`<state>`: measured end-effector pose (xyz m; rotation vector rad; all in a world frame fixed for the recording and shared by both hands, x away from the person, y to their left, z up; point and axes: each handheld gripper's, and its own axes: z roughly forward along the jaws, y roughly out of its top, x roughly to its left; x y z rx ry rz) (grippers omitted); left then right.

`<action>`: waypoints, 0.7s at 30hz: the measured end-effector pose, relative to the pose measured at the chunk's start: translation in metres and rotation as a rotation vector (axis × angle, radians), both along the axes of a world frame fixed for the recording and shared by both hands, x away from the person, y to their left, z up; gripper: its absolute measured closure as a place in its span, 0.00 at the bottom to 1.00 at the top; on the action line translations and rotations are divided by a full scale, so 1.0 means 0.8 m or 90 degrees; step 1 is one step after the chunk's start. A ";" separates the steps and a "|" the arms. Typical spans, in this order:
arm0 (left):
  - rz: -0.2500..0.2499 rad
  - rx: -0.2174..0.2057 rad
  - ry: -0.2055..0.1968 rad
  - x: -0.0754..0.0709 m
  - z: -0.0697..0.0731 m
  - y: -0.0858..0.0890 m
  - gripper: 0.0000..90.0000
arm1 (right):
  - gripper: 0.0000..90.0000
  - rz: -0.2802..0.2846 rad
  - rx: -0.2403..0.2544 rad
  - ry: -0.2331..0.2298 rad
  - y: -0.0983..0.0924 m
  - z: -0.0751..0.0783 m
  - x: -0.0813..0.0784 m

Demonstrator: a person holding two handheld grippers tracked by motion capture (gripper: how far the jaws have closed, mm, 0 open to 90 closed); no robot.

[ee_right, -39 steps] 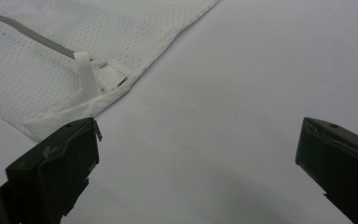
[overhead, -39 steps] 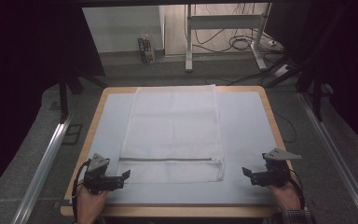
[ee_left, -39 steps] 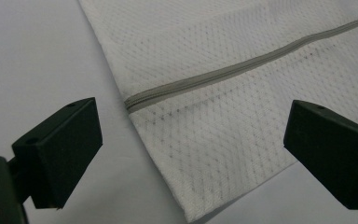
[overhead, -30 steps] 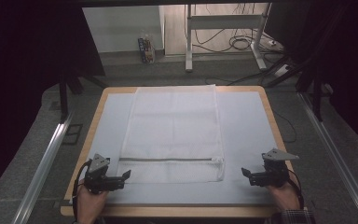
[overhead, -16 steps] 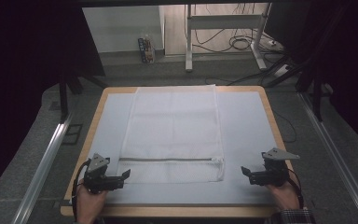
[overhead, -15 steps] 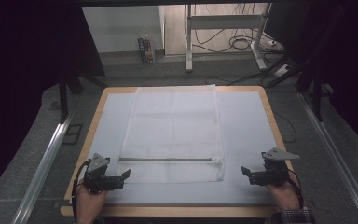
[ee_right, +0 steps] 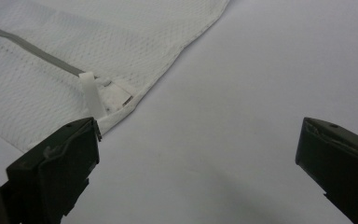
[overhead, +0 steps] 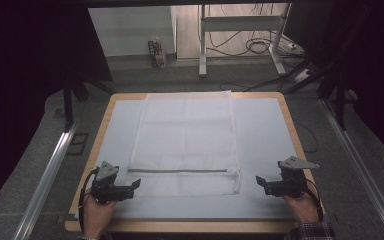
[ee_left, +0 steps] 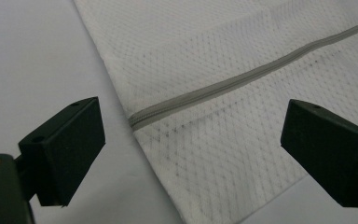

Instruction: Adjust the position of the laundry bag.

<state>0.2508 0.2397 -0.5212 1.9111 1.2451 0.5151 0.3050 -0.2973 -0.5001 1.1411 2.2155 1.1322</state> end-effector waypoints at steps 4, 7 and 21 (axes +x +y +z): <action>0.000 -0.021 0.004 0.007 -0.001 0.001 0.07 | 0.00 -0.002 0.003 0.000 0.002 -0.001 0.004; 0.004 -0.026 0.005 0.012 -0.001 0.003 0.08 | 0.00 0.009 0.011 0.010 0.005 -0.003 0.007; 0.011 -0.006 0.009 0.035 -0.004 0.006 0.08 | 0.00 0.038 0.005 0.019 0.018 -0.007 0.019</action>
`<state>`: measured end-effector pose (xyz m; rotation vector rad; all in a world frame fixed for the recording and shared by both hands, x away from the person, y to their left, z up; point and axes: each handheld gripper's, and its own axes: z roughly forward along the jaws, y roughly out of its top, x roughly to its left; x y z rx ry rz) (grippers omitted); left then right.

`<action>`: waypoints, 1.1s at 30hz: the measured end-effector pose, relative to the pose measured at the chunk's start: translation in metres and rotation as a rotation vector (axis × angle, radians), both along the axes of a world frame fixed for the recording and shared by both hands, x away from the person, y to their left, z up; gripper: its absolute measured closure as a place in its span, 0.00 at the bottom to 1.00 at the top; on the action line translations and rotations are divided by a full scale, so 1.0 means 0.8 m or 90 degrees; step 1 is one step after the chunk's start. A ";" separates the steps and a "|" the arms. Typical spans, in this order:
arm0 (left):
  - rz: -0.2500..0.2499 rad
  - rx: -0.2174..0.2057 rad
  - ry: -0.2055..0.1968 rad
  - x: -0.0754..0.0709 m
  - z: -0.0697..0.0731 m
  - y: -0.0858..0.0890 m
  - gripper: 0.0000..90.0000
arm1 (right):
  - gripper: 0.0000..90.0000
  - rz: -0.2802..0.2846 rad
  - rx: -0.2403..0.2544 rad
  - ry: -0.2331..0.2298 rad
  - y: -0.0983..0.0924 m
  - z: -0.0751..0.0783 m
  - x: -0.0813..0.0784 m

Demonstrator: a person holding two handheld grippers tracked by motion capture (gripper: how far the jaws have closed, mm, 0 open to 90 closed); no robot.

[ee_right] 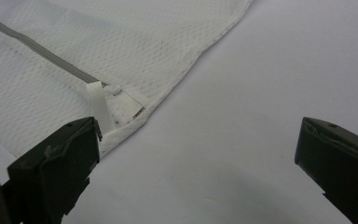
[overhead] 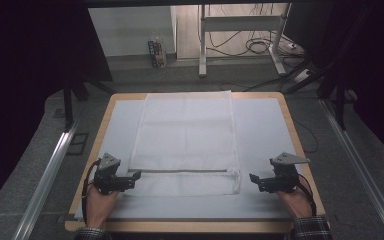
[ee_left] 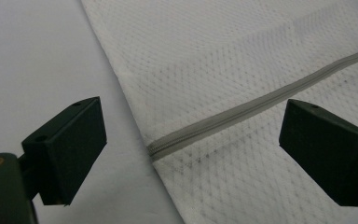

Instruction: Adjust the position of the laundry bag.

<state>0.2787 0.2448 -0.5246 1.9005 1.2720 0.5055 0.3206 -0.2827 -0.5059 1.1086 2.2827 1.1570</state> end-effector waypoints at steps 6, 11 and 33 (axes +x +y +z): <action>-0.002 0.007 0.002 0.005 0.000 0.000 0.08 | 0.00 0.011 0.001 0.004 0.005 -0.003 0.007; -0.004 0.010 0.001 0.015 0.001 0.001 0.08 | 0.00 -0.004 0.002 0.001 0.007 -0.004 0.012; -0.009 0.046 0.007 0.068 -0.004 0.000 0.06 | 0.09 0.010 -0.036 0.042 0.050 0.001 0.050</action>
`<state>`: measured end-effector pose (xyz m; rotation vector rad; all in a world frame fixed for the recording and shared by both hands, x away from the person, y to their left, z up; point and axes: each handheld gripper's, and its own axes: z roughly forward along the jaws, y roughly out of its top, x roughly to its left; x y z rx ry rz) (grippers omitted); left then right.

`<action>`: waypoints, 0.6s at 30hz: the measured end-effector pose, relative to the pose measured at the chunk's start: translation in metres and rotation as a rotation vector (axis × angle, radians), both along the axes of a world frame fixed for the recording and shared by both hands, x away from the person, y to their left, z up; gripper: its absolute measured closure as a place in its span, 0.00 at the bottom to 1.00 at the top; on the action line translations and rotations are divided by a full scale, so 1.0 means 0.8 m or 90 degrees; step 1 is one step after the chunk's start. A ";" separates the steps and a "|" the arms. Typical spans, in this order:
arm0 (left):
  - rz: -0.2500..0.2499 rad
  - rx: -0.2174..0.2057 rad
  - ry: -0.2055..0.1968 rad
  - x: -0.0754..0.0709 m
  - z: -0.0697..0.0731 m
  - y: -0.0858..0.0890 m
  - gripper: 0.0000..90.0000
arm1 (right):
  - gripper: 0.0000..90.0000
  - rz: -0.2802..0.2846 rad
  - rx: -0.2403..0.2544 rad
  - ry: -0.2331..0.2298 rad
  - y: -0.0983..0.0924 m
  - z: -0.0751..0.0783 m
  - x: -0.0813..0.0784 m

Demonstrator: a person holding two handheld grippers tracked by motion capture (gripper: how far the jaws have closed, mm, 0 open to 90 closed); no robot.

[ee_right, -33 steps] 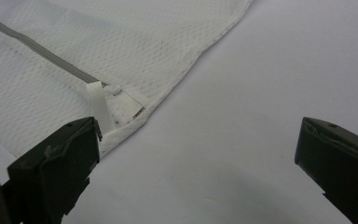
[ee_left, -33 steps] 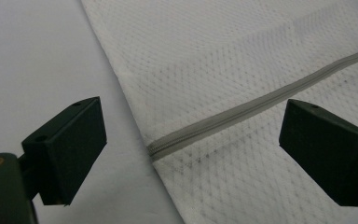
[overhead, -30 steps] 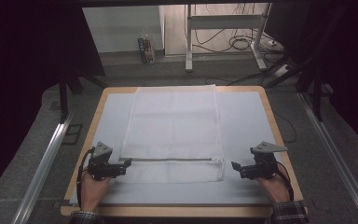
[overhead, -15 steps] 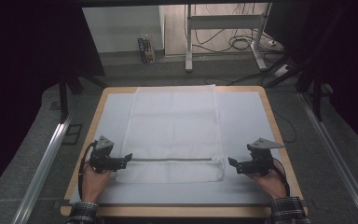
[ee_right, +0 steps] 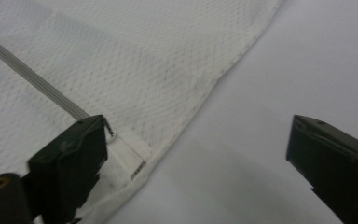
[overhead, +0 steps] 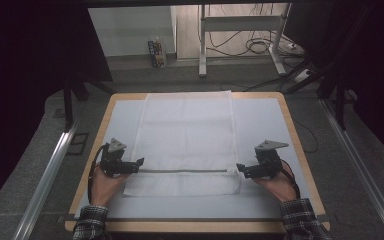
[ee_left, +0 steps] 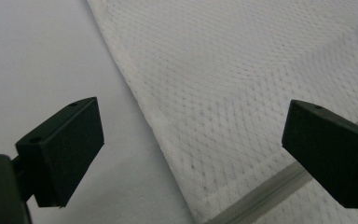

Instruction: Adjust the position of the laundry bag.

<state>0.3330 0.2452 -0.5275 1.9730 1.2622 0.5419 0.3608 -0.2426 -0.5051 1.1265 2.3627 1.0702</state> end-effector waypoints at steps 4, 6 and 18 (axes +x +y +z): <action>-0.002 0.000 0.002 0.008 0.000 -0.002 0.07 | 0.20 0.010 0.020 0.025 0.004 -0.001 0.009; -0.001 0.002 0.002 0.010 0.001 -0.003 0.09 | 0.24 0.008 0.025 0.030 0.004 -0.002 0.014; 0.022 -0.030 -0.006 0.023 0.003 0.006 0.33 | 0.45 -0.004 -0.004 0.027 0.019 -0.003 0.043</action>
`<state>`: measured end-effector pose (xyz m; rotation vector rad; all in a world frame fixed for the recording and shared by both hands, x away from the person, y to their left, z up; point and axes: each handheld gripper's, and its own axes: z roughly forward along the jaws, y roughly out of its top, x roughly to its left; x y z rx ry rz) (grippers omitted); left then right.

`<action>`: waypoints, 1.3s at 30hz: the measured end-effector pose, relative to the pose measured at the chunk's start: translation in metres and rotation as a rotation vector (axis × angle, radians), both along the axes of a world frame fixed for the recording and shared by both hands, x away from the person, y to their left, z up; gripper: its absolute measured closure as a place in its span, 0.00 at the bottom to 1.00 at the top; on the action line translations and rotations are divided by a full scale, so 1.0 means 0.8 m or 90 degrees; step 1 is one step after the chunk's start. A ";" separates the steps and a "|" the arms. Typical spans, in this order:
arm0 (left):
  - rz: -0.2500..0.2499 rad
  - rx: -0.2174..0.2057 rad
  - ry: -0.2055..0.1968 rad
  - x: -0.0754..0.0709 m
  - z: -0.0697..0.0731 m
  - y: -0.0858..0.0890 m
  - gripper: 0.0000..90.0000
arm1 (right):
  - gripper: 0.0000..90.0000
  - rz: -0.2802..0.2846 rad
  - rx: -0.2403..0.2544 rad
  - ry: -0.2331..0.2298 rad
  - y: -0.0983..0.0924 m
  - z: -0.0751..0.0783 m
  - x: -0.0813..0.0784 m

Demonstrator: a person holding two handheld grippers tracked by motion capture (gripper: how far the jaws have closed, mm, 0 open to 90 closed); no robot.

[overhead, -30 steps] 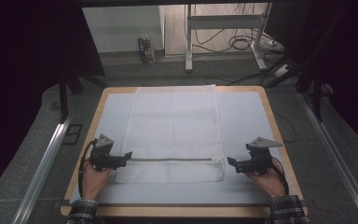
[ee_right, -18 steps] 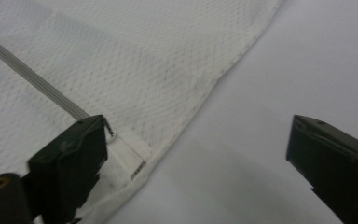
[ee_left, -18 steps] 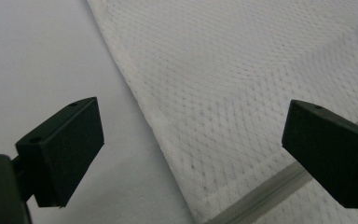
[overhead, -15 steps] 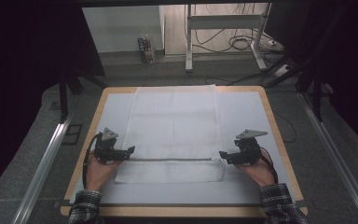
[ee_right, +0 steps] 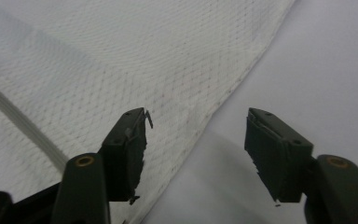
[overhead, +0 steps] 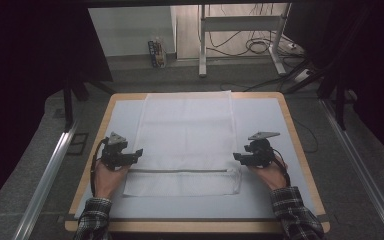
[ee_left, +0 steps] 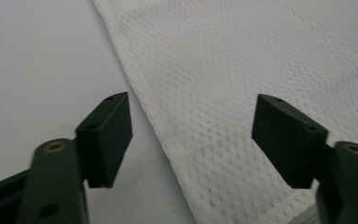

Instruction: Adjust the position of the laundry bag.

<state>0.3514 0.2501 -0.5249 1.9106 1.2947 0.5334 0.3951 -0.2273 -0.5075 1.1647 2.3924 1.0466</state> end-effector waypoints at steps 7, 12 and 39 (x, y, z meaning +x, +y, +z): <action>0.017 0.019 0.007 0.004 -0.005 0.002 0.49 | 0.64 0.002 -0.038 -0.006 0.019 -0.004 0.015; 0.035 0.034 0.016 0.006 -0.010 -0.002 0.59 | 0.67 -0.016 -0.067 -0.003 0.026 -0.010 0.023; -0.011 0.026 0.087 0.011 -0.018 -0.015 0.99 | 0.98 0.014 -0.074 -0.002 0.025 -0.008 0.018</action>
